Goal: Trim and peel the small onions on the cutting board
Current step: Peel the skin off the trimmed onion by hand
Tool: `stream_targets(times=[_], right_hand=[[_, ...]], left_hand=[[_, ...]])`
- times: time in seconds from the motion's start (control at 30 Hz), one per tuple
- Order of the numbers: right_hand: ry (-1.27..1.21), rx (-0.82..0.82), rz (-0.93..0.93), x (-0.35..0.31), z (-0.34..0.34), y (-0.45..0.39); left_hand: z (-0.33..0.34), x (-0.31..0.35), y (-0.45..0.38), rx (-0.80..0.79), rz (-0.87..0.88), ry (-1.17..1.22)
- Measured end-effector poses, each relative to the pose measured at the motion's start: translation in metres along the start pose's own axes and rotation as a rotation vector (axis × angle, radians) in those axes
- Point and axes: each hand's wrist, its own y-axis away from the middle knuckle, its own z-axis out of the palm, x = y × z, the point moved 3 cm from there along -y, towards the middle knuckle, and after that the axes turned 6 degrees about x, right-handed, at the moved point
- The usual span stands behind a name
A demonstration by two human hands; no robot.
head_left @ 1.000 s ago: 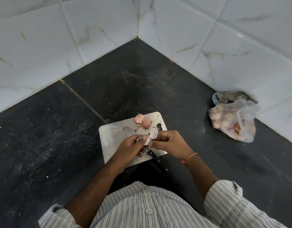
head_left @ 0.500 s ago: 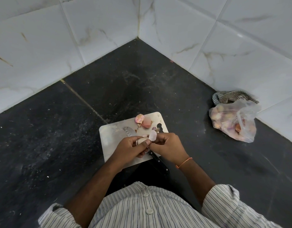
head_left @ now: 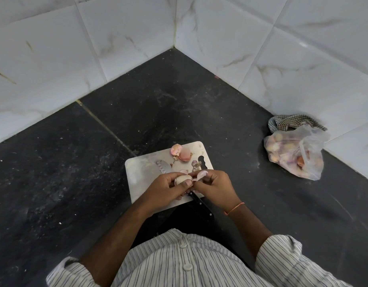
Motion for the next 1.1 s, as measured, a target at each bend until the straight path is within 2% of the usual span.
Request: stream_targets(times=[0.2,0.33,0.5,0.67,0.73,0.87,1.1], right_hand=[[-0.199,-0.081,0.084,-0.003,-0.005,0.000],[-0.203,-0.121,0.092,-0.010,-0.004,-0.001],[-0.240,-0.058,0.122,-0.015,0.000,-0.001],[-0.433,-0.034,0.409,-0.015,0.016,0.006],[-0.509,-0.024,0.450,-0.016,0.019,0.007],[-0.592,0.033,0.440,-0.018,0.021,0.007],[-0.520,0.090,0.347,-0.013,0.025,0.008]], left_hand=[[-0.002,0.001,0.004,-0.028,-0.060,0.070],[-0.001,0.002,0.005,0.070,-0.061,0.195],[-0.007,-0.002,0.005,0.154,-0.036,0.201],[-0.005,0.002,0.008,0.261,0.034,0.184],[-0.004,0.002,0.008,0.294,0.066,0.174],[-0.004,0.003,0.008,0.335,0.102,0.156],[-0.001,0.005,0.010,0.355,0.167,0.048]])
